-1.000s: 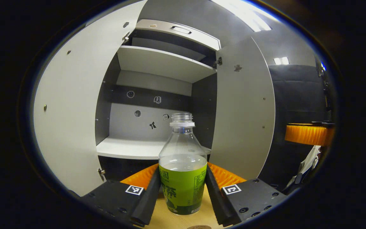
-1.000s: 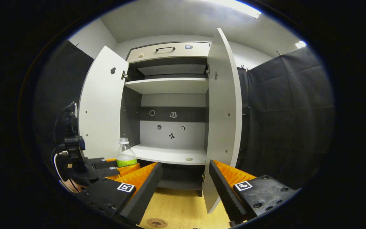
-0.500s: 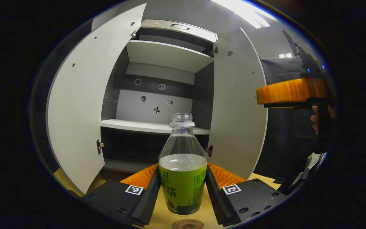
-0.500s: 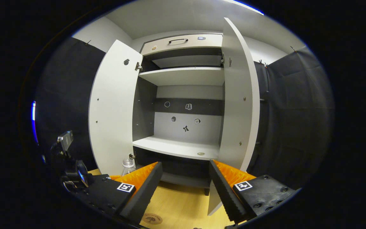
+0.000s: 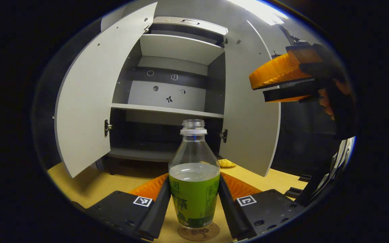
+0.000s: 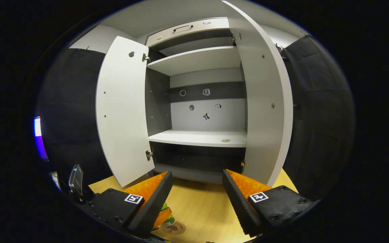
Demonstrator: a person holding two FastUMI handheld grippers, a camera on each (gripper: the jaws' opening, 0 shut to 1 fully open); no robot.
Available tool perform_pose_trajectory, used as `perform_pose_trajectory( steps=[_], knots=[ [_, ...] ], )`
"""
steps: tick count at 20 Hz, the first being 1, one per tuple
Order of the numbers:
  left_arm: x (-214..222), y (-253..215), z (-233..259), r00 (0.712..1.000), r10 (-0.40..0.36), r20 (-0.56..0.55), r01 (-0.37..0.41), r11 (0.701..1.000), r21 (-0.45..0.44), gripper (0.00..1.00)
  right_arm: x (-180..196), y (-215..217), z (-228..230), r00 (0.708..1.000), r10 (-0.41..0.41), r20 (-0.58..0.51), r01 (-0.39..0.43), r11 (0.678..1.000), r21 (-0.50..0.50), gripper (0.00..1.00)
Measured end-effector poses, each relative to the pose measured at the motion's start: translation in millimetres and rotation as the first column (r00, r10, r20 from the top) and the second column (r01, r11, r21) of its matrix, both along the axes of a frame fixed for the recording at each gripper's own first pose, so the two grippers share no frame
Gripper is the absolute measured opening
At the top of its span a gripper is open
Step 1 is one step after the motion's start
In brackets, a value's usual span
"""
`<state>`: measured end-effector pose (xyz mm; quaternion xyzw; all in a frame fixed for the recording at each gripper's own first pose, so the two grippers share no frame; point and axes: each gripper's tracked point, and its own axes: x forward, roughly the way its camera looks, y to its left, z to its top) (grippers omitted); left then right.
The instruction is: Grasp the bottle in the cabinet with the left hand and place it on the coaster, then close the right door with the right hand and the left door with the left hand.
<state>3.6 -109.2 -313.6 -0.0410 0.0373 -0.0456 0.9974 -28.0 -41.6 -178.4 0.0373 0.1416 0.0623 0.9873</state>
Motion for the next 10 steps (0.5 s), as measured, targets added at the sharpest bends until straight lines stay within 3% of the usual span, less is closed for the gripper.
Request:
perform_pose_trajectory(
  steps=[5, 10],
  knots=[
    [-3, -3, -23, 1.0, -0.017, -0.003, 0.017, 1.0, 0.007, 0.75, -6, 4, -27, 0.998, 0.041, -0.053, -0.043, 0.998, -0.042, 0.98],
    [-6, -15, -44, 0.998, -0.053, -0.018, 0.054, 0.997, 0.046, 0.76, -7, 13, -50, 0.993, 0.065, -0.102, -0.065, 0.998, 0.0, 0.98]
  ],
)
